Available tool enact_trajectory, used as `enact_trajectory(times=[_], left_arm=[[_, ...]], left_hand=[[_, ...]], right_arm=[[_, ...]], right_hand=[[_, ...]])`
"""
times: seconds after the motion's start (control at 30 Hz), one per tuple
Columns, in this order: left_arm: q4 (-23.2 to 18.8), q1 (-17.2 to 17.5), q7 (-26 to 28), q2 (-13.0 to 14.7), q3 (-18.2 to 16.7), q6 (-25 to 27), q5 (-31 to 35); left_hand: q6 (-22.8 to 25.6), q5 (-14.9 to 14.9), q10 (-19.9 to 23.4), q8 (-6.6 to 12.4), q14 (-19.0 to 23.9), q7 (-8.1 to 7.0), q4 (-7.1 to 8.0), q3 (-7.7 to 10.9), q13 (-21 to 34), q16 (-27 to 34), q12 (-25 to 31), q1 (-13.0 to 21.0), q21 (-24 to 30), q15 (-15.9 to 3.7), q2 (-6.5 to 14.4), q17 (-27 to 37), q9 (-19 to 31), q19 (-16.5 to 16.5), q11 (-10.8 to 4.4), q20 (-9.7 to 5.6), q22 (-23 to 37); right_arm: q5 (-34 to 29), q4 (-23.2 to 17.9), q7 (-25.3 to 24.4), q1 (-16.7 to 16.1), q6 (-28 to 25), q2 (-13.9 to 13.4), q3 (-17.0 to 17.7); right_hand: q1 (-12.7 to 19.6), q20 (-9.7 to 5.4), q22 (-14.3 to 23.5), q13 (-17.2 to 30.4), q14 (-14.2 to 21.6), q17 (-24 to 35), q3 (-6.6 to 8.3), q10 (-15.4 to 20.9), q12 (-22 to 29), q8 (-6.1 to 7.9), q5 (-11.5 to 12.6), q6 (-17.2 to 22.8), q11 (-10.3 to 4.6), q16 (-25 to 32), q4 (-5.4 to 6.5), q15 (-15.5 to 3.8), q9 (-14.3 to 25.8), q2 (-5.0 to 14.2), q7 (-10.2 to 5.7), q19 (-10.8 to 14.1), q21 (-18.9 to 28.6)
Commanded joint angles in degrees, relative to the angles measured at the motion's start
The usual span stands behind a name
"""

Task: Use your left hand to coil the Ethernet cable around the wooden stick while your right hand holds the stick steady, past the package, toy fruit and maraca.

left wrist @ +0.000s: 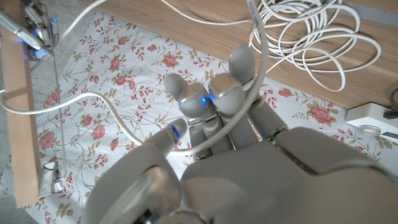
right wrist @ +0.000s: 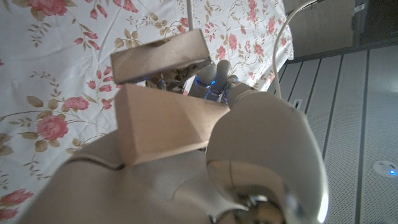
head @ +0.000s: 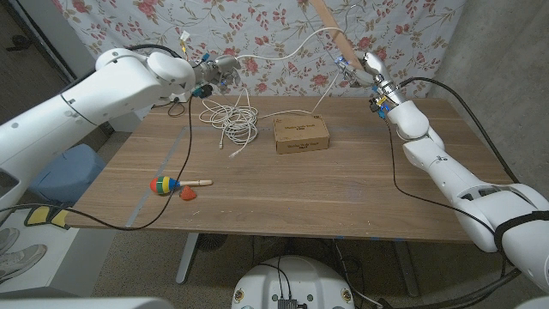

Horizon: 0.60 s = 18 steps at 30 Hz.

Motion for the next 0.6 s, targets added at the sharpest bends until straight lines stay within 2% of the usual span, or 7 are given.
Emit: enact_trajectory(times=[0.03, 0.23, 0.33, 0.6], left_arm=[[5.0, -4.4, -4.6, -2.5, 3.6, -3.0, 2.9], [7.5, -7.0, -6.6, -4.5, 5.3, -2.8, 4.0], [8.8, -7.8, -7.8, -5.2, 5.4, -3.4, 3.7], [12.6, -9.3, -12.5, -6.5, 3.7, -6.4, -0.7]], left_hand=[[2.8, -1.2, 0.0, 0.60, 0.4, 1.65, -0.39, 0.55, -0.5, 1.0, 1.5, 0.7, 0.6, -0.04, 1.9, -0.2, -0.7, 0.5, 0.00, -0.31, 0.0], [3.1, -2.8, -0.2, 0.88, 0.3, 1.69, -0.70, 1.02, -1.1, 1.7, 2.6, 1.3, 0.8, 0.06, 2.4, -0.7, -1.1, 0.5, 0.19, -0.32, 0.3], [2.8, -3.6, -0.7, 1.12, 0.4, 1.86, -0.72, 1.13, -0.9, 2.1, 3.4, 1.5, 1.0, 0.06, 2.4, -0.9, -1.0, 0.3, 0.16, -0.24, 0.7], [2.5, -4.7, -1.0, 1.75, 0.1, 1.97, -0.62, 1.10, -1.4, 3.1, 4.5, 1.7, 0.9, 0.07, 2.0, -1.5, -0.9, 0.4, 0.28, -0.17, 1.0]], right_arm=[[3.1, -12.0, 13.1, -5.2, 2.8, -1.5, 3.6], [0.6, -13.4, 15.3, -5.6, 3.0, -1.6, 4.4], [-3.0, -14.2, 14.4, -5.9, 3.2, -1.9, 4.8], [-19.9, -15.9, 3.5, -6.6, 2.9, -3.6, 4.9]], right_hand=[[0.5, -6.46, 0.2, 0.0, -0.1, 0.1, 0.60, 0.0, -0.1, 0.00, 0.3, 0.7, 0.24, -0.2, -0.27, -4.31, 0.1, 0.82, 0.06, -0.3, -0.2], [0.5, -6.45, 0.2, 0.1, -0.1, 0.1, 0.63, -0.1, -0.1, -0.05, 0.4, 0.8, 0.15, -0.2, -0.24, -4.31, 0.1, 0.78, -0.07, -0.3, -0.4], [0.4, -6.44, 0.2, -0.1, -0.1, 0.1, 0.63, 0.0, -0.1, -0.09, 0.4, 0.8, 0.19, -0.3, -0.22, -4.30, 0.1, 0.76, -0.03, -0.4, -0.6], [0.4, -6.44, 0.2, 0.0, -0.2, 0.1, 0.64, 0.0, -0.1, -0.13, 0.4, 0.9, 0.09, -0.4, -0.19, -4.30, 0.0, 0.67, -0.10, -0.6, -1.0]])
